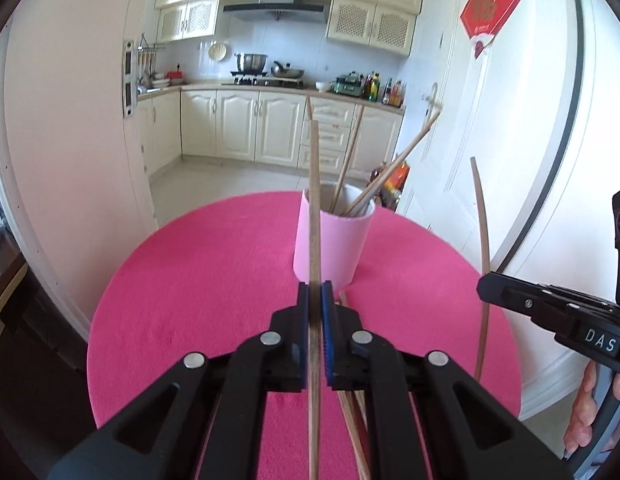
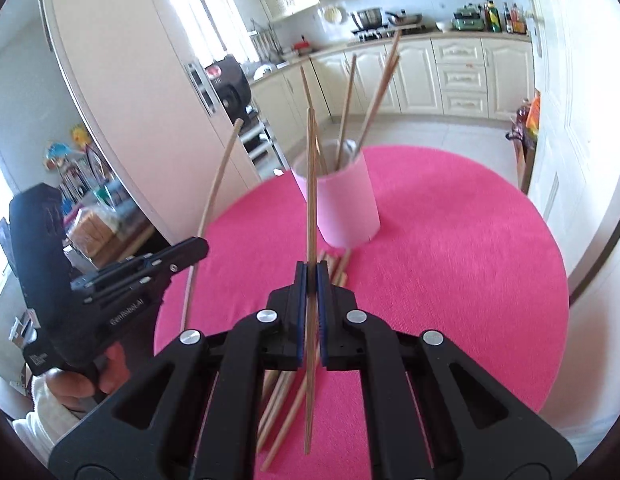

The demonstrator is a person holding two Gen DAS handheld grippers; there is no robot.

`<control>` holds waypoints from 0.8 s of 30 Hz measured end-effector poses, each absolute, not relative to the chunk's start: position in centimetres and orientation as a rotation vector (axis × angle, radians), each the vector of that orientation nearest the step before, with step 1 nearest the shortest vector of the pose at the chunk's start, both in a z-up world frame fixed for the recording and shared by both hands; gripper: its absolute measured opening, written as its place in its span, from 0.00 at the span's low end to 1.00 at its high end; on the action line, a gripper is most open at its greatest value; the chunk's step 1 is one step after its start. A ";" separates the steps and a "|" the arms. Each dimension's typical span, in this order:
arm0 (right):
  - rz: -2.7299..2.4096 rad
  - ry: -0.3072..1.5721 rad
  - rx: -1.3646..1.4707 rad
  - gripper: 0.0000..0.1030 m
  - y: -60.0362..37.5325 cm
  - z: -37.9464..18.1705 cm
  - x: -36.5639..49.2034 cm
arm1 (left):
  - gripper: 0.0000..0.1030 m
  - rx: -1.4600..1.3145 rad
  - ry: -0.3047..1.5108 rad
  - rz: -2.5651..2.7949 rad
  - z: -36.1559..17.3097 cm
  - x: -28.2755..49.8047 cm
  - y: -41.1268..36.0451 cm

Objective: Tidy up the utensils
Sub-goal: 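Lift the left tool's chopstick over the pink cup while the right tool carries its own there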

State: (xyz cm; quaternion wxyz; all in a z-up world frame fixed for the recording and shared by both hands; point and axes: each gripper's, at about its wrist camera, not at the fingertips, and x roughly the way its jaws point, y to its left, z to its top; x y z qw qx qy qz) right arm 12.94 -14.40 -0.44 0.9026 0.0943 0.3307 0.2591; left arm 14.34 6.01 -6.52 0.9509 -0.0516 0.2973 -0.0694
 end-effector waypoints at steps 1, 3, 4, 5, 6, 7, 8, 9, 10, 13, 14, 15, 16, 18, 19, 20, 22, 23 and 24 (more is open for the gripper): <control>0.544 0.665 0.206 0.05 -14.5 -0.1 13.0 | 0.06 -0.108 0.579 -0.150 -6.2 14.4 5.9; 0.546 0.619 0.219 0.05 -14.5 0.5 12.7 | 0.06 -0.121 0.527 -0.165 -5.6 14.6 5.7; 0.546 0.596 0.223 0.05 -14.5 0.8 12.7 | 0.06 -0.125 0.504 -0.170 -5.5 14.5 5.4; 0.545 0.576 0.229 0.05 -14.4 1.0 12.8 | 0.06 -0.128 0.478 -0.175 -5.2 14.7 5.4; 0.545 0.557 0.236 0.05 -14.5 1.1 12.9 | 0.06 -0.131 0.448 -0.178 -5.0 14.8 5.4; 0.545 0.534 0.246 0.05 -14.6 1.3 13.1 | 0.06 -0.131 0.423 -0.175 -4.8 15.0 5.2; 0.544 0.517 0.253 0.05 -14.7 1.5 13.3 | 0.06 -0.130 0.401 -0.173 -4.6 15.2 5.1; 0.541 0.499 0.260 0.05 -14.7 1.7 13.5 | 0.06 -0.132 0.376 -0.175 -4.4 15.4 5.0; 0.538 0.480 0.267 0.05 -14.8 1.9 13.8 | 0.06 -0.135 0.353 -0.176 -3.9 15.5 5.0; 0.524 0.428 0.273 0.05 -14.7 2.7 14.6 | 0.06 -0.146 0.292 -0.178 -3.1 16.4 5.0; 0.514 0.403 0.270 0.05 -14.6 3.0 14.9 | 0.06 -0.150 0.278 -0.180 -2.8 16.8 5.1; 0.511 0.387 0.267 0.05 -14.5 3.2 15.1 | 0.06 -0.155 0.262 -0.177 -2.6 17.2 5.1; 0.506 0.372 0.265 0.05 -14.3 3.3 15.5 | 0.06 -0.159 0.245 -0.177 -2.4 17.7 5.1; 0.503 0.349 0.265 0.05 -14.1 3.4 16.2 | 0.06 -0.163 0.214 -0.173 -2.1 18.7 5.1; 0.499 0.335 0.267 0.05 -14.1 3.5 16.6 | 0.06 -0.167 0.203 -0.173 -2.1 19.0 5.1; 0.493 0.321 0.270 0.05 -14.0 3.5 17.1 | 0.06 -0.172 0.195 -0.172 -2.0 19.6 5.1; 0.492 0.295 0.281 0.05 -14.0 3.6 18.0 | 0.06 -0.190 0.179 -0.177 -1.9 20.7 5.0; 0.484 0.277 0.282 0.05 -14.0 3.7 18.5 | 0.06 -0.200 0.171 -0.180 -1.8 21.3 5.0; 0.473 0.255 0.281 0.05 -13.9 3.9 18.8 | 0.06 -0.208 0.160 -0.181 -1.7 21.9 5.0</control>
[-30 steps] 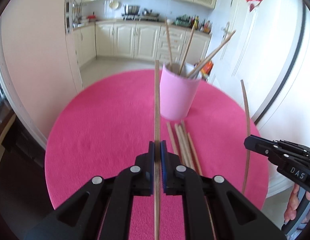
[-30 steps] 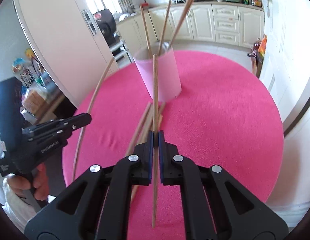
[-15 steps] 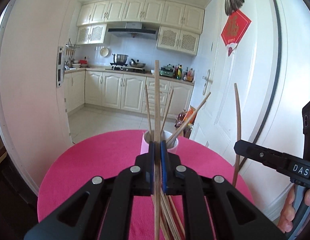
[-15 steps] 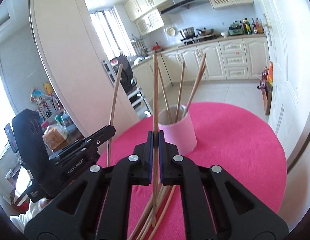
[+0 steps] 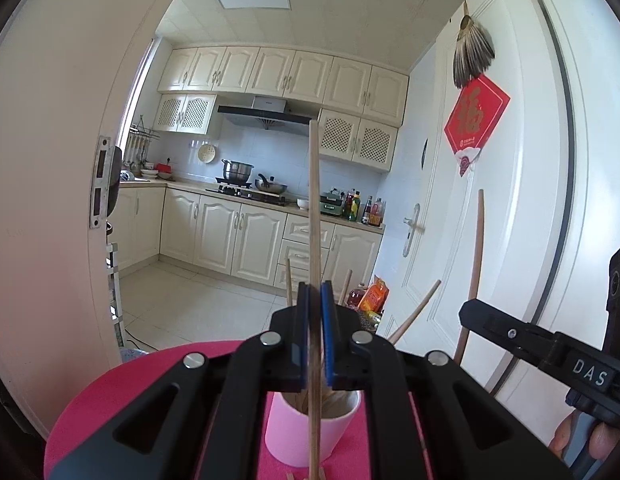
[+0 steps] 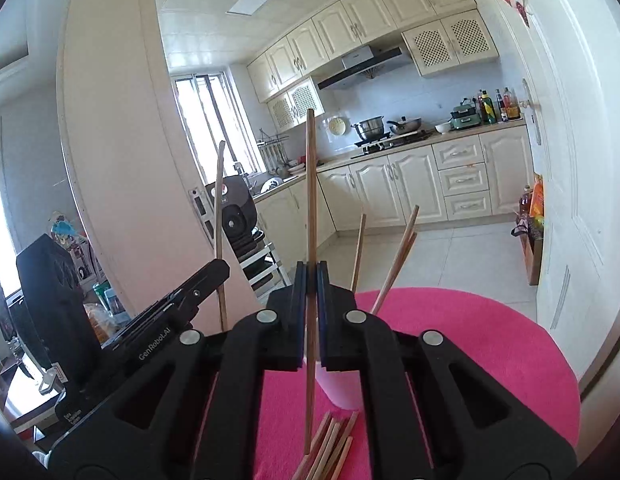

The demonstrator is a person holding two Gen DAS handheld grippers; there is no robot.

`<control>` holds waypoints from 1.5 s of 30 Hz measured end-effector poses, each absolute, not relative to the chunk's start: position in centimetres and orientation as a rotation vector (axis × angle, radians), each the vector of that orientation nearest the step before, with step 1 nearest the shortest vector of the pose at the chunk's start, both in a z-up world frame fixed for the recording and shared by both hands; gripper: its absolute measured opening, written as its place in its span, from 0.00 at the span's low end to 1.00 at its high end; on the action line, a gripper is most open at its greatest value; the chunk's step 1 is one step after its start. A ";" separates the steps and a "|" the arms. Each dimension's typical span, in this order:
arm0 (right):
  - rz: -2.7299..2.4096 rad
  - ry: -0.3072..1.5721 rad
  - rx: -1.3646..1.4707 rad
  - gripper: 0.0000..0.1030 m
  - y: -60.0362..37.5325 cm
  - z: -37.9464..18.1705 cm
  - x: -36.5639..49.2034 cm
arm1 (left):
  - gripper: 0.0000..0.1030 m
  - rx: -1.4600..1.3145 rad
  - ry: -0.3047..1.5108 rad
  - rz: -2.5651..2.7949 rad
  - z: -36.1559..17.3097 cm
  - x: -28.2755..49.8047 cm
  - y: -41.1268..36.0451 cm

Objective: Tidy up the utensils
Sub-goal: 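Lift the left tool's chopstick over the pink cup while the right tool carries its own there, then open the left tool over the pink cup while the right tool releases its chopstick too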

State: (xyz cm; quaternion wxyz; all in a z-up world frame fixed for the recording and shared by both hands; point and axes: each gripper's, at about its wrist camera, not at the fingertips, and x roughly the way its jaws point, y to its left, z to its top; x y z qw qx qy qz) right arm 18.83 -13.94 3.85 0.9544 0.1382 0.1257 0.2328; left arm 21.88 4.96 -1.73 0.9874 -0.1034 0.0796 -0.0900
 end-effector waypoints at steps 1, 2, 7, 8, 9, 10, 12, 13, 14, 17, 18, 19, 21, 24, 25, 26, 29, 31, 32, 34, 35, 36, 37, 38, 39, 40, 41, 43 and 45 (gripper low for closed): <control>0.466 0.235 0.282 0.05 -13.9 4.0 19.2 | 0.06 -0.209 0.149 -0.180 -1.7 22.5 4.9; 0.460 0.217 0.285 0.05 -13.8 4.1 19.4 | 0.06 -0.210 0.136 -0.176 -1.6 23.0 4.7; 0.429 0.131 0.292 0.05 -13.8 4.6 21.0 | 0.06 -0.232 0.099 -0.168 -1.4 25.5 4.1; 0.421 0.114 0.293 0.05 -13.8 4.6 21.2 | 0.06 -0.234 0.094 -0.163 -1.4 26.0 4.0; 0.417 0.103 0.292 0.05 -13.8 4.6 21.4 | 0.06 -0.236 0.089 -0.157 -1.4 26.4 3.9; 0.413 0.091 0.296 0.05 -13.5 4.5 21.3 | 0.06 -0.241 0.081 -0.148 -1.5 26.6 3.9; 0.400 0.072 0.295 0.05 -13.2 4.6 21.8 | 0.06 -0.245 0.081 -0.144 -1.7 27.4 3.7; 0.399 0.069 0.293 0.05 -13.2 4.5 22.1 | 0.06 -0.245 0.080 -0.140 -1.8 27.7 3.6; 0.398 0.069 0.289 0.05 -13.0 4.3 22.4 | 0.06 -0.241 0.087 -0.140 -2.0 28.0 3.6; 0.400 0.076 0.268 0.05 -12.4 3.8 23.1 | 0.06 -0.230 0.100 -0.138 -2.6 28.6 3.3; 0.400 0.079 0.262 0.05 -12.3 3.6 23.3 | 0.06 -0.228 0.100 -0.136 -2.8 28.7 3.2; 0.401 0.085 0.257 0.05 -12.1 3.5 23.4 | 0.06 -0.228 0.104 -0.135 -2.9 28.8 3.2; 0.405 0.094 0.256 0.05 -12.1 3.0 23.6 | 0.06 -0.229 0.112 -0.133 -3.2 29.0 3.3; 0.405 0.104 0.246 0.05 -12.0 2.6 23.8 | 0.06 -0.222 0.124 -0.123 -3.6 29.4 3.2; 0.404 0.109 0.245 0.05 -11.9 2.5 23.9 | 0.06 -0.218 0.128 -0.121 -3.7 29.5 3.2; 0.402 0.112 0.245 0.05 -12.0 2.4 23.9 | 0.07 -0.215 0.134 -0.118 -3.8 29.6 3.2; 0.398 0.124 0.244 0.05 -12.1 2.2 24.1 | 0.25 -0.221 0.157 -0.119 -4.0 29.7 3.4; 0.396 0.129 0.243 0.05 -12.1 2.2 24.0 | 0.35 -0.234 0.153 -0.114 -3.9 29.5 3.8; 0.396 0.129 0.243 0.05 -12.0 2.2 23.9 | 0.35 -0.231 0.154 -0.113 -3.8 29.4 3.8; 0.397 0.132 0.241 0.05 -11.9 2.2 23.8 | 0.35 -0.222 0.160 -0.111 -3.8 29.2 3.9; 0.398 0.133 0.240 0.05 -11.8 2.3 23.7 | 0.35 -0.219 0.162 -0.111 -3.7 29.1 4.0; 0.398 0.133 0.240 0.05 -11.8 2.3 23.7 | 0.35 -0.217 0.164 -0.107 -3.6 29.0 4.0; 0.399 0.135 0.239 0.05 -11.7 2.3 23.6 | 0.35 -0.215 0.166 -0.106 -3.5 28.9 4.1; 0.399 0.136 0.239 0.05 -11.8 2.4 23.8 | 0.35 -0.213 0.168 -0.107 -3.4 28.8 4.0; 0.399 0.137 0.237 0.05 -11.8 2.5 23.7 | 0.35 -0.209 0.169 -0.105 -3.3 28.6 4.0; 0.398 0.138 0.237 0.05 -11.7 2.5 23.7 | 0.35 -0.204 0.170 -0.103 -3.2 28.5 4.1; 0.399 0.139 0.236 0.05 -11.7 2.6 23.6 | 0.35 -0.199 0.172 -0.102 -3.2 28.3 4.1; 0.397 0.139 0.234 0.05 -11.6 2.6 23.5 | 0.35 -0.191 0.171 -0.099 -3.1 27.9 4.1; 0.393 0.139 0.230 0.05 -11.4 2.6 23.4 | 0.35 -0.184 0.172 -0.096 -3.0 27.6 4.2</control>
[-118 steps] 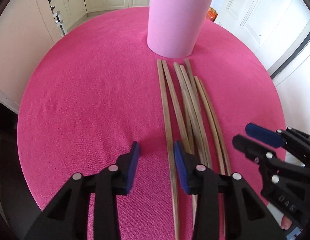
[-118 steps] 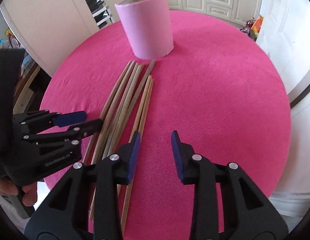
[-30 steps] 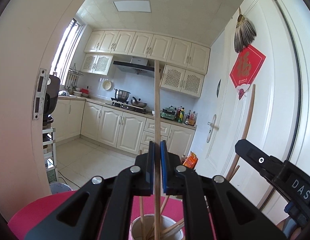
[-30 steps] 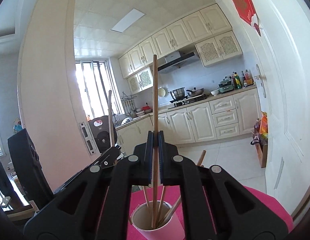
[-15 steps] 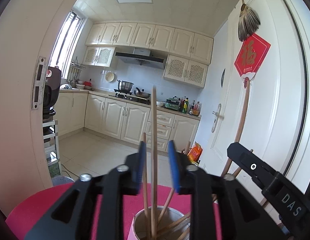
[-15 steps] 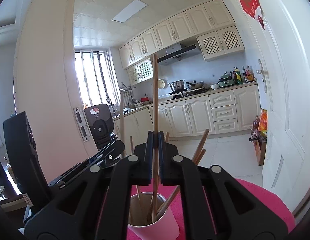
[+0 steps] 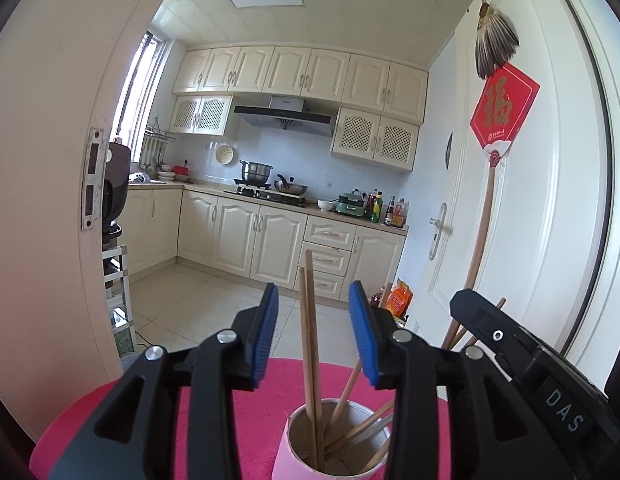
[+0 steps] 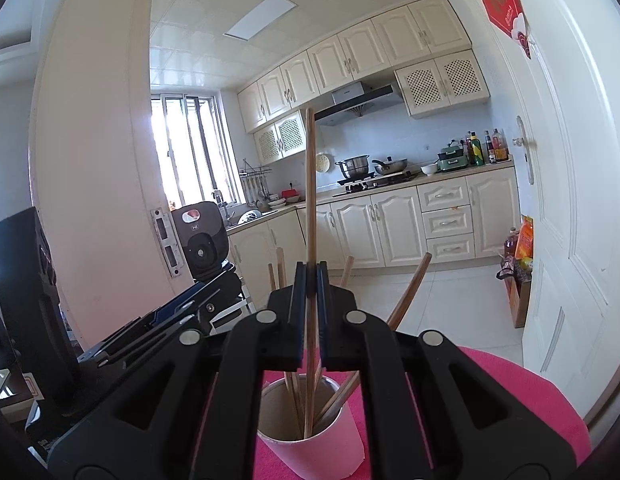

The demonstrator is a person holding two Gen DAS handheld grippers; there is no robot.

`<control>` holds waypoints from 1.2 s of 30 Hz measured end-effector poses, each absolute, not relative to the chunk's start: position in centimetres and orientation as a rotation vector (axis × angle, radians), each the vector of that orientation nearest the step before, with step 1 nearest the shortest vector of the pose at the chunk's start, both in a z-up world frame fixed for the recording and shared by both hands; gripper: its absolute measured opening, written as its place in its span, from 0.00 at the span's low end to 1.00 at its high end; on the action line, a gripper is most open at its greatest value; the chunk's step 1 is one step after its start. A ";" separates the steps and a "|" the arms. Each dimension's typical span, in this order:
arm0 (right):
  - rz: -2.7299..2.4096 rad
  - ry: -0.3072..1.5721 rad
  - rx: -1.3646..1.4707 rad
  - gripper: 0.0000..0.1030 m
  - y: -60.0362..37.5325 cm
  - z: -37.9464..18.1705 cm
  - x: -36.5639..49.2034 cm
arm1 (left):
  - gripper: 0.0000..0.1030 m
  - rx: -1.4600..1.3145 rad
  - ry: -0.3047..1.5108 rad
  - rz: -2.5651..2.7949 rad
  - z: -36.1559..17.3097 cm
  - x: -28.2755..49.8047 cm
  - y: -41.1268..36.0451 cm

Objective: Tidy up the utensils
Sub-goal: 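Open the left tool over the pink cup while the right tool releases its chopstick too, then lower both tools to the loose chopsticks and close the left tool on one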

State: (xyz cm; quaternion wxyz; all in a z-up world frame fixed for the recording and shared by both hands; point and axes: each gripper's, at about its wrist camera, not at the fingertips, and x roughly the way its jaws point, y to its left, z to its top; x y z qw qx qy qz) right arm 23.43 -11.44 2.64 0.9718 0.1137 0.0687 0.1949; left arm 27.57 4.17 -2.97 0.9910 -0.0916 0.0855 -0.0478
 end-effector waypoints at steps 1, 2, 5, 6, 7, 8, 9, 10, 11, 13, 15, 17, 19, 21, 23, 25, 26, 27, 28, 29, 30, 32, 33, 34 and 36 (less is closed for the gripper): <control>0.392 0.140 0.229 0.05 -11.4 2.7 23.4 | 0.35 -0.181 0.173 -0.094 -2.9 27.4 4.2; 0.389 0.143 0.229 0.05 -11.3 2.7 23.3 | 0.36 -0.179 0.173 -0.092 -2.8 27.2 4.2; 0.381 0.148 0.233 0.06 -11.3 2.7 23.1 | 0.39 -0.172 0.171 -0.082 -2.4 26.6 4.4; 0.379 0.150 0.235 0.06 -11.4 2.7 23.1 | 0.40 -0.171 0.171 -0.080 -2.3 26.4 4.5; 0.371 0.149 0.236 0.06 -11.5 2.8 23.0 | 0.41 -0.170 0.172 -0.077 -2.1 26.1 4.6; 0.363 0.148 0.236 0.06 -11.6 2.9 22.7 | 0.44 -0.169 0.171 -0.073 -1.9 25.9 4.6; 0.355 0.148 0.239 0.07 -11.7 3.0 22.5 | 0.46 -0.168 0.169 -0.070 -1.8 25.6 4.7; 0.350 0.149 0.242 0.08 -11.9 3.1 22.4 | 0.47 -0.166 0.164 -0.065 -1.6 25.2 4.8; 0.344 0.149 0.243 0.10 -11.9 3.2 22.1 | 0.49 -0.163 0.160 -0.061 -1.3 24.9 4.8; 0.332 0.138 0.241 0.23 -12.1 3.6 21.4 | 0.51 -0.153 0.156 -0.053 -0.9 24.1 4.9; 0.329 0.123 0.244 0.31 -12.4 4.0 20.6 | 0.51 -0.146 0.152 -0.049 -0.5 23.3 4.9; 0.325 0.117 0.239 0.31 -12.6 4.5 19.7 | 0.51 -0.142 0.147 -0.044 -0.1 22.3 5.0; 0.321 0.111 0.237 0.31 -12.8 5.0 18.7 | 0.51 -0.139 0.144 -0.041 0.4 21.2 5.2; 0.317 0.106 0.236 0.31 -13.0 5.4 17.7 | 0.51 -0.135 0.139 -0.037 0.8 20.1 5.3; 0.314 0.102 0.232 0.31 -13.3 5.9 16.6 | 0.51 -0.131 0.135 -0.034 1.3 19.0 5.3; 0.311 0.098 0.227 0.31 -13.4 6.2 15.6 | 0.51 -0.126 0.127 -0.033 1.8 17.8 5.2; 0.308 0.094 0.223 0.31 -13.5 6.4 14.9 | 0.51 -0.123 0.125 -0.033 2.0 17.2 5.2; 0.307 0.093 0.221 0.31 -13.6 6.6 14.4 | 0.51 -0.119 0.125 -0.034 2.2 16.6 5.1; 0.306 0.092 0.220 0.31 -13.7 6.8 13.7 | 0.52 -0.116 0.124 -0.033 2.4 16.0 5.1; 0.305 0.091 0.218 0.30 -13.8 6.9 13.2 | 0.55 -0.112 0.122 -0.032 2.5 15.4 5.0; 0.304 0.092 0.217 0.31 -13.9 7.0 12.6 | 0.56 -0.107 0.120 -0.032 2.6 14.8 4.8; 0.301 0.100 0.211 0.31 -14.1 6.9 11.6 | 0.56 -0.097 0.124 -0.031 2.7 13.7 4.6; 0.299 0.105 0.207 0.32 -14.1 6.9 11.1 | 0.56 -0.094 0.129 -0.032 2.7 13.2 4.5; 0.296 0.113 0.204 0.34 -14.2 6.7 10.7 | 0.56 -0.090 0.141 -0.034 2.6 12.8 4.4; 0.295 0.140 0.200 0.42 -14.3 6.3 9.9 | 0.59 -0.081 0.178 -0.046 2.3 12.3 4.1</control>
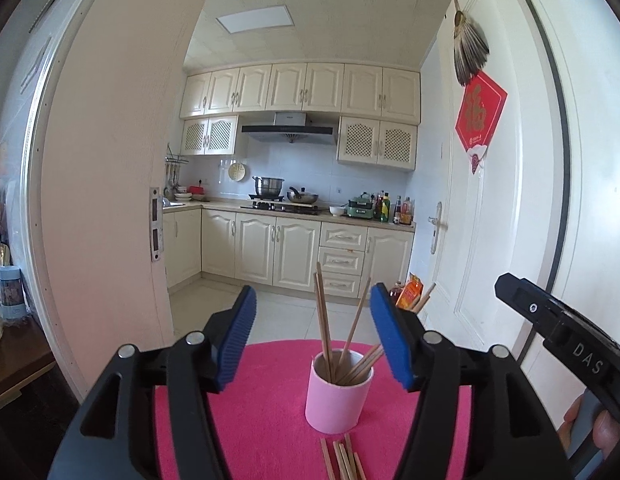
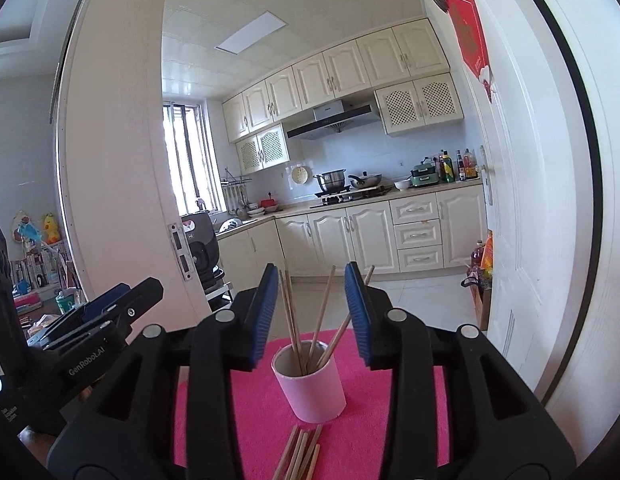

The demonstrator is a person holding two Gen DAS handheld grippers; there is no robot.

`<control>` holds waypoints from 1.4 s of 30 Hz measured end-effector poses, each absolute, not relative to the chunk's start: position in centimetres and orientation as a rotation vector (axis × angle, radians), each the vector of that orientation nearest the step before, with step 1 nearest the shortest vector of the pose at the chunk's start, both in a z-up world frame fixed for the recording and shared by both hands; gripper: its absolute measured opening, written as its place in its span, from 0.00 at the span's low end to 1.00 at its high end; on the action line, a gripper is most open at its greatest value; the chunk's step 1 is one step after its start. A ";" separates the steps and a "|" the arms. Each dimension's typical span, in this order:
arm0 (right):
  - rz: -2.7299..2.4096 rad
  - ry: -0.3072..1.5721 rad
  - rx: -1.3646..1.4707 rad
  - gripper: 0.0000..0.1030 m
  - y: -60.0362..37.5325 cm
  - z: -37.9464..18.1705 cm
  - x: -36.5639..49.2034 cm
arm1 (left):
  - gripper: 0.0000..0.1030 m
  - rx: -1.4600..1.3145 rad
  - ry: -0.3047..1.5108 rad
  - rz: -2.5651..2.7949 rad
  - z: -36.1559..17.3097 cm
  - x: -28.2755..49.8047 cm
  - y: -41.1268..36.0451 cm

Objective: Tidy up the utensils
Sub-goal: 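Lower both tools to the loose chopsticks and close the left tool on one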

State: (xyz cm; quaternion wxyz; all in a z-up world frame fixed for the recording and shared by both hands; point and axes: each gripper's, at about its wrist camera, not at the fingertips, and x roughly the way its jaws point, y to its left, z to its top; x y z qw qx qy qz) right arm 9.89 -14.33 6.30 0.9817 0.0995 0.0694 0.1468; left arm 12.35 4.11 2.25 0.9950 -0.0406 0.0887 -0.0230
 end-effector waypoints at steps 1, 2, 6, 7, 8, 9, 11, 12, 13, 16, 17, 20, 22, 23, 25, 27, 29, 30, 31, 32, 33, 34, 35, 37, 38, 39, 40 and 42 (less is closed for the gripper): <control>0.297 0.159 0.198 0.42 -14.4 6.1 9.7 | 0.59 -0.080 0.207 -0.063 1.9 12.2 4.0; 0.297 0.185 0.196 0.42 -14.5 5.7 9.6 | 0.61 -0.081 0.235 -0.081 1.4 11.9 4.1; 0.294 0.290 0.192 0.42 -14.7 3.9 9.3 | 0.61 -0.080 0.385 -0.106 -0.7 12.7 3.7; 0.293 0.323 0.191 0.43 -14.8 3.4 9.4 | 0.61 -0.081 0.438 -0.108 -1.4 13.1 3.7; 0.291 0.356 0.190 0.44 -14.8 2.8 9.5 | 0.61 -0.080 0.493 -0.109 -2.2 13.5 3.7; 0.290 0.395 0.186 0.46 -14.9 2.2 9.7 | 0.61 -0.080 0.546 -0.105 -3.2 13.8 3.8; 0.294 0.487 0.187 0.50 -14.9 0.9 10.3 | 0.61 -0.078 0.666 -0.096 -5.2 14.6 3.9; 0.295 0.521 0.191 0.50 -15.0 0.3 10.5 | 0.61 -0.079 0.717 -0.088 -6.1 14.9 4.1; 0.291 0.554 0.185 0.50 -14.9 -0.4 10.7 | 0.61 -0.075 0.771 -0.078 -7.1 15.2 4.1; 0.289 0.625 0.172 0.50 -14.8 -1.9 11.1 | 0.61 -0.054 0.889 -0.058 -9.7 15.6 4.1; 0.286 0.645 0.167 0.50 -14.7 -2.2 11.0 | 0.61 -0.047 0.918 -0.053 -10.4 15.7 4.1; 0.288 0.703 0.160 0.50 -14.6 -3.4 11.3 | 0.61 -0.047 0.987 -0.059 -12.2 15.8 4.2; 0.287 0.734 0.152 0.50 -14.4 -4.1 11.5 | 0.61 -0.048 1.022 -0.063 -13.1 16.0 4.0; 0.288 0.746 0.147 0.50 -14.4 -4.4 11.5 | 0.61 -0.051 1.038 -0.061 -13.6 16.2 4.1; 0.294 0.773 0.140 0.50 -14.2 -5.1 11.7 | 0.61 -0.056 1.063 -0.055 -14.1 16.7 3.9; 0.295 0.789 0.134 0.50 -14.1 -5.6 11.8 | 0.61 -0.046 1.083 -0.045 -14.5 17.3 3.6; 0.297 0.802 0.135 0.50 -14.1 -5.8 12.0 | 0.61 -0.035 1.092 -0.028 -14.7 17.8 3.1; 0.297 0.805 0.135 0.50 -14.2 -6.0 12.1 | 0.61 -0.033 1.097 -0.021 -14.9 18.0 3.1; 0.296 0.808 0.135 0.50 -14.2 -6.1 12.1 | 0.61 -0.032 1.101 -0.017 -15.0 18.2 3.0; 0.296 0.812 0.136 0.50 -14.3 -6.2 12.2 | 0.61 -0.035 1.104 -0.015 -15.1 18.3 3.0; 0.296 0.816 0.138 0.50 -14.4 -6.3 12.3 | 0.61 -0.039 1.106 -0.018 -15.2 18.4 2.9; 0.294 0.817 0.138 0.50 -14.5 -6.5 12.2 | 0.61 -0.040 1.107 -0.022 -15.2 18.5 2.8; 0.293 0.819 0.138 0.50 -14.6 -6.6 12.3 | 0.61 -0.040 1.108 -0.023 -15.3 18.7 2.7; 0.294 0.826 0.139 0.50 -14.6 -6.8 12.4 | 0.61 -0.038 1.109 -0.025 -15.5 18.9 2.4; 0.293 0.828 0.138 0.50 -14.5 -6.9 12.5 | 0.61 -0.035 1.111 -0.025 -15.5 19.1 2.3; 0.293 0.830 0.136 0.50 -14.5 -7.0 12.5 | 0.61 -0.031 1.114 -0.024 -15.6 19.2 2.1; 0.295 0.833 0.136 0.50 -14.5 -7.1 12.5 | 0.61 -0.025 1.117 -0.019 -15.8 19.2 1.9; 0.296 0.839 0.137 0.50 -14.5 -7.2 12.6 | 0.61 -0.009 1.126 -0.008 -16.2 19.3 1.6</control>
